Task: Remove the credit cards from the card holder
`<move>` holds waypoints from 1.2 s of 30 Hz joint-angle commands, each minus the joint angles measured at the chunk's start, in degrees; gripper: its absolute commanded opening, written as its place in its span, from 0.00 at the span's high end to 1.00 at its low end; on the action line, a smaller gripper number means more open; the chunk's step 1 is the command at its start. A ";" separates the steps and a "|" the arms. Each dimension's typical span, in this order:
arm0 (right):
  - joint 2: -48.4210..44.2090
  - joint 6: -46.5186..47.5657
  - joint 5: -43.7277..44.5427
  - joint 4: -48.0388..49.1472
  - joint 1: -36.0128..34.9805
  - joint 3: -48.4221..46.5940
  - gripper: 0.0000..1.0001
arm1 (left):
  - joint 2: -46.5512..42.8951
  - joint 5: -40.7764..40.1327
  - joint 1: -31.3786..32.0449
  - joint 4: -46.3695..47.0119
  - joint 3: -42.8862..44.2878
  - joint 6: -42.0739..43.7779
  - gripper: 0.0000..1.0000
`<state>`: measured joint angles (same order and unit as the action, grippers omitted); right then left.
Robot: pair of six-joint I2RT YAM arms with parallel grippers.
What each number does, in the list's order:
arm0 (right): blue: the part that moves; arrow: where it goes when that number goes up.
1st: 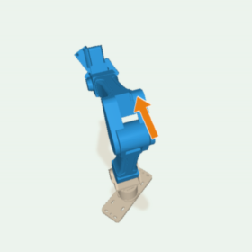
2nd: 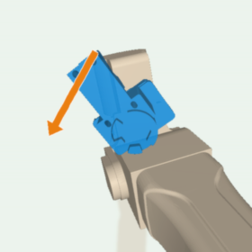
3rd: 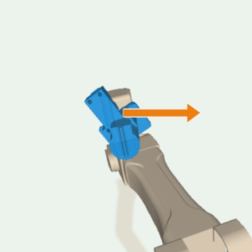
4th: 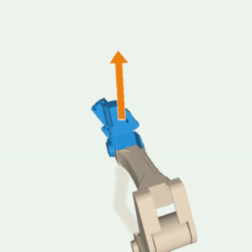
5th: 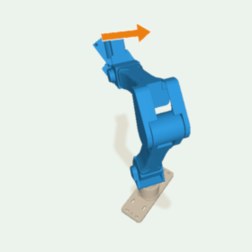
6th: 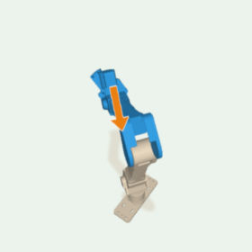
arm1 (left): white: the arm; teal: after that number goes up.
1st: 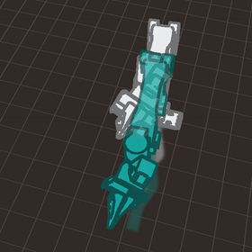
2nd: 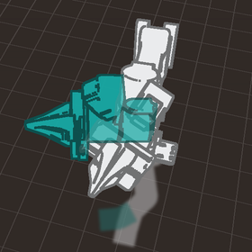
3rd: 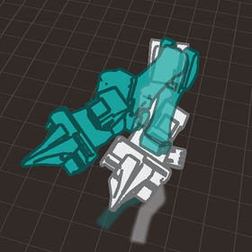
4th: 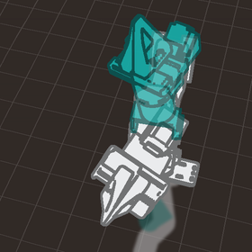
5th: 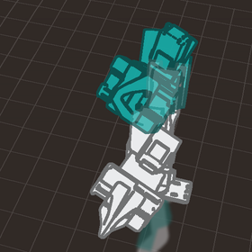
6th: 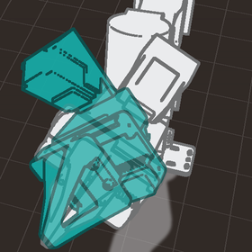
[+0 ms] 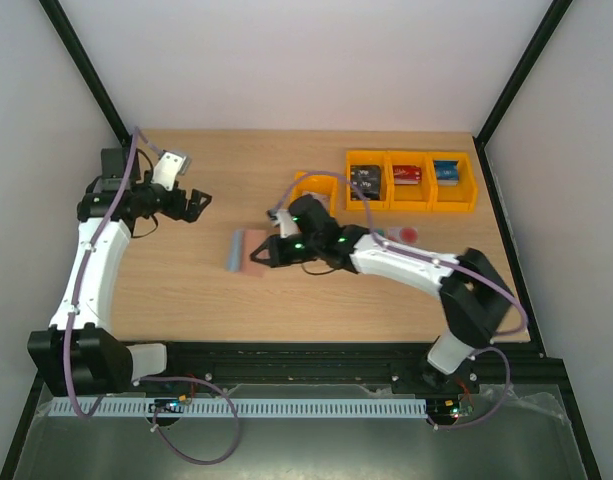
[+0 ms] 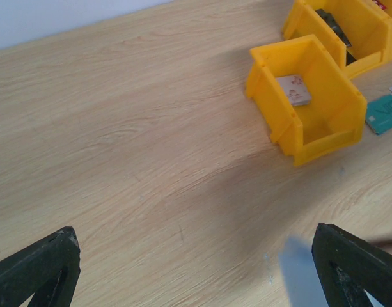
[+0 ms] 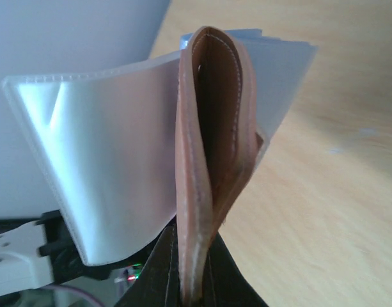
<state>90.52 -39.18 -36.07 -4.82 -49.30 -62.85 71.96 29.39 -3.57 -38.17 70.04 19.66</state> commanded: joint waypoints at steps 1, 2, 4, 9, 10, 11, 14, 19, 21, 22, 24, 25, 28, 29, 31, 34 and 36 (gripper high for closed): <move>6.77 -6.60 -11.33 15.90 -3.05 -5.84 0.98 | -1.86 1.89 -3.26 -0.54 -0.08 1.22 0.01; 7.89 -7.37 -11.74 17.20 -2.95 -5.39 0.98 | -2.03 1.90 -3.84 -0.50 -0.15 1.44 0.01; 9.96 -6.58 -10.34 14.02 -2.58 -4.74 0.98 | -2.10 1.75 -4.49 -0.63 -0.74 1.89 0.01; 10.79 -8.33 -8.32 13.52 0.70 6.66 0.98 | -1.34 1.92 -4.60 0.04 -2.16 1.43 0.01; 9.70 -8.49 -7.63 13.36 2.06 9.65 0.92 | -1.24 2.17 -4.58 0.18 -2.39 1.32 0.01; 8.31 -8.34 -6.40 12.50 3.38 12.10 0.76 | -1.16 2.44 -4.60 0.40 -2.59 1.16 0.01; 2.10 -2.43 3.51 2.14 6.42 15.24 0.21 | -0.95 2.93 -4.60 0.64 -3.42 0.99 0.01; -12.56 5.27 25.92 -24.31 11.90 9.84 0.01 | -0.92 1.72 -4.60 1.20 -4.66 1.22 0.01; -18.22 6.74 32.46 -29.01 14.55 6.44 0.01 | -0.90 1.48 -4.60 2.78 -5.92 0.19 0.01; -20.47 7.78 34.71 -29.87 15.95 4.76 0.01 | -0.82 1.49 -4.60 4.14 -6.75 -0.77 0.01; -23.71 9.84 38.55 -28.66 19.60 2.72 0.01 | -0.40 0.98 -4.60 8.36 -9.00 -3.75 0.01; -24.40 11.02 40.50 -26.40 21.54 2.54 0.01 | -0.34 0.25 -4.56 11.86 -10.53 -5.72 0.01; -28.80 14.62 47.46 -11.19 27.78 7.96 0.01 | -0.86 -5.09 -4.56 27.03 -17.59 -13.01 0.01; -30.33 16.15 50.09 -3.80 29.37 11.52 0.01 | -1.20 -7.21 -4.55 32.64 -20.42 -14.65 0.01; -33.63 19.74 56.63 12.63 31.53 21.18 0.01 | -1.73 -11.28 -4.60 44.69 -28.15 -17.12 0.01; -36.31 25.01 58.56 35.42 35.30 37.05 0.02 | -0.56 -15.22 -4.16 62.65 -36.68 -18.36 0.01; -35.91 27.17 57.15 44.44 38.02 42.65 0.01 | 1.07 -17.40 -3.47 71.47 -41.32 -18.71 0.01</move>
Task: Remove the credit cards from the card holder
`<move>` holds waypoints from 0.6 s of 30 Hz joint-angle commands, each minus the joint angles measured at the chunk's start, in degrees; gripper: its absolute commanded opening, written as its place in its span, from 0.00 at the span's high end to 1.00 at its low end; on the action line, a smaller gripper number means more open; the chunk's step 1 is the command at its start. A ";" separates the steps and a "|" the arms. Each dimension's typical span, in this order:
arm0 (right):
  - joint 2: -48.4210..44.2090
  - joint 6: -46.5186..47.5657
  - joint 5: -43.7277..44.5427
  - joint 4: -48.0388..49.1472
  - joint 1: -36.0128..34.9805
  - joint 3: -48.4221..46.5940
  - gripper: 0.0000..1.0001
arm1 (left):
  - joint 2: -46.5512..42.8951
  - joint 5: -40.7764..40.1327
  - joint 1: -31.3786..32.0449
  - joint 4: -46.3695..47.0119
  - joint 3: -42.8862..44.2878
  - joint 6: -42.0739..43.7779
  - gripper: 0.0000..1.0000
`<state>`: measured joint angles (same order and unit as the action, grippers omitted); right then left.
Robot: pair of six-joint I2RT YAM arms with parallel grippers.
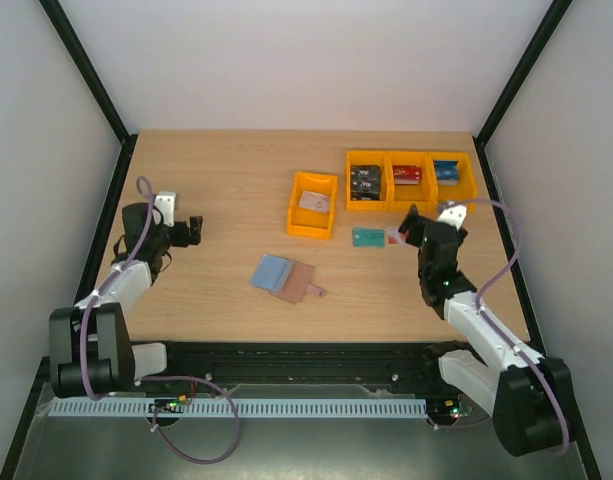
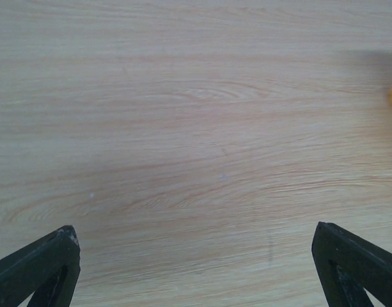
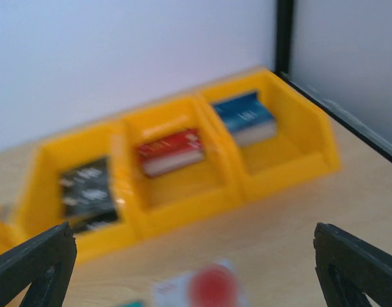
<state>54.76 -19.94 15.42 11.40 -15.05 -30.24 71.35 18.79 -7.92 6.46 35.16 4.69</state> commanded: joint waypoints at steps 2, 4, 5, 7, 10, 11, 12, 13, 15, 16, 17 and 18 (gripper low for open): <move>1.02 8.78 4.52 34.16 6.40 14.48 0.02 | 3.20 -8.78 1.80 35.20 -10.77 -4.65 0.01; 2.50 7.65 1.71 41.45 10.03 19.44 0.01 | 4.85 -10.42 3.31 44.05 -15.48 -4.77 0.01; 3.77 6.83 0.43 48.06 12.57 21.98 0.02 | 6.26 -11.21 4.25 48.63 -17.82 -4.16 0.01; 9.27 5.43 -1.48 55.96 15.63 25.56 0.02 | 6.90 -14.23 6.55 50.38 -18.48 -3.52 0.01; 17.53 5.21 -4.98 62.21 16.95 26.20 0.02 | 9.43 -14.15 7.86 58.85 -20.84 -4.25 0.01; 19.46 5.64 -6.56 65.30 16.98 26.39 0.01 | 10.65 -14.99 8.28 61.26 -21.48 -3.80 0.01; 20.76 6.71 -8.28 66.89 16.98 26.41 0.01 | 11.67 -15.39 8.35 62.67 -21.74 -3.73 0.01; 21.88 6.76 -8.16 67.23 16.98 25.83 0.02 | 13.03 -15.50 8.36 64.69 -21.86 -3.61 0.01; 25.33 6.68 -9.44 67.77 17.30 24.70 0.01 | 16.54 -15.30 7.68 68.97 -22.17 -4.79 0.01; 27.95 7.35 -10.96 70.22 17.33 24.75 0.01 | 16.55 -13.74 6.56 68.20 -22.09 -5.65 0.00; 31.50 7.89 -12.72 75.50 17.33 25.02 0.01 | 16.20 -13.08 6.09 67.31 -21.88 -5.81 0.01; 34.34 8.15 -14.05 79.27 17.33 24.89 0.01 | 16.52 -12.89 6.05 67.93 -21.92 -5.86 0.01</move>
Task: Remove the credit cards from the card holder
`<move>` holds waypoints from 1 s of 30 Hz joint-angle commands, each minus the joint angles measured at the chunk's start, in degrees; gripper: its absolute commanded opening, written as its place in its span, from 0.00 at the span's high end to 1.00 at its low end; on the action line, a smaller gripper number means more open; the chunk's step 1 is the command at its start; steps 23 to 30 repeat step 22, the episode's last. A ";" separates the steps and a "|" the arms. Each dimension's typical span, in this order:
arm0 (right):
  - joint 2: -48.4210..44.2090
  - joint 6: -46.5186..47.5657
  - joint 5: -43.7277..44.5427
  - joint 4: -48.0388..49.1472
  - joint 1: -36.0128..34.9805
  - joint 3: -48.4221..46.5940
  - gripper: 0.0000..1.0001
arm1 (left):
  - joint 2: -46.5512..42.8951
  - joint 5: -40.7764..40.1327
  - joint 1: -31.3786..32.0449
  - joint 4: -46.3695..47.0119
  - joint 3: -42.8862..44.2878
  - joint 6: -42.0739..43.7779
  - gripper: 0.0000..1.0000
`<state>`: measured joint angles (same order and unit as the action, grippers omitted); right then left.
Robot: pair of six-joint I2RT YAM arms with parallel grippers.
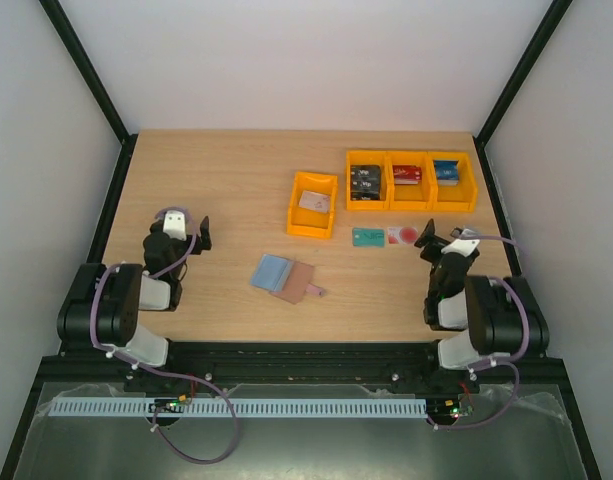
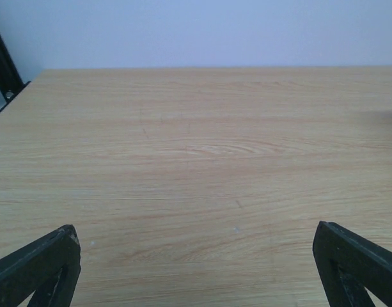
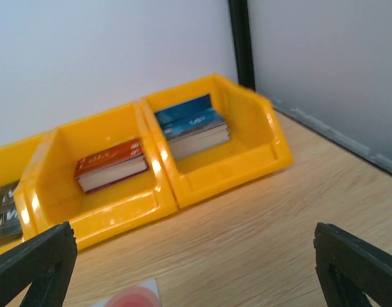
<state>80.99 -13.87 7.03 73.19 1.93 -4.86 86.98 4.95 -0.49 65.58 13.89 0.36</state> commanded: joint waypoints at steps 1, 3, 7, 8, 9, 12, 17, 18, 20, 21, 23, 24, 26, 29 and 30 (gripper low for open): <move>8.06 2.74 -6.84 13.81 0.35 -1.58 0.01 | 0.95 1.02 -1.43 9.24 -0.72 -1.51 0.01; 5.21 3.29 -7.43 2.25 0.35 -5.78 0.01 | 0.70 1.13 -1.36 8.33 -0.61 -1.37 0.00; 5.93 3.57 -7.78 1.30 0.35 -6.56 0.01 | 0.91 1.29 -1.40 8.60 -0.54 -1.42 0.01; 6.49 3.54 -7.75 3.12 0.35 -6.23 0.01 | 0.91 1.30 -1.44 8.72 -0.59 -1.42 0.00; 6.74 3.58 -7.82 4.29 0.31 -5.85 0.01 | 0.92 1.30 -1.44 8.72 -0.61 -1.42 0.01; 6.22 3.45 -7.86 2.25 0.28 -6.30 0.01 | 0.92 1.29 -1.41 8.69 -0.60 -1.42 0.00; 6.39 3.53 -7.91 3.04 0.33 -6.17 0.01 | 1.00 0.94 -1.44 8.35 -0.38 -1.59 0.01; 6.43 3.50 -7.91 2.96 0.30 -6.21 0.01 | 1.01 0.92 -1.42 8.34 -0.36 -1.59 0.00; 6.44 3.55 -7.89 2.80 0.27 -6.30 0.01 | 1.01 0.94 -1.36 8.33 -0.37 -1.59 0.01; 6.39 3.56 -7.90 2.82 0.27 -6.31 0.01 | 1.00 0.94 -1.43 8.33 -0.36 -1.59 0.01; 6.37 3.57 -7.89 2.91 0.32 -6.18 0.01 | 1.01 0.94 -1.39 8.35 -0.43 -1.59 0.01; 6.37 3.57 -7.89 2.91 0.32 -6.18 0.01 | 1.01 0.94 -1.39 8.35 -0.43 -1.59 0.01; 6.37 3.57 -7.89 2.91 0.32 -6.18 0.01 | 1.01 0.94 -1.39 8.35 -0.43 -1.59 0.01; 6.37 3.57 -7.89 2.91 0.32 -6.18 0.01 | 1.01 0.94 -1.39 8.35 -0.43 -1.59 0.01; 6.37 3.57 -7.89 2.91 0.32 -6.18 0.01 | 1.01 0.94 -1.39 8.35 -0.43 -1.59 0.01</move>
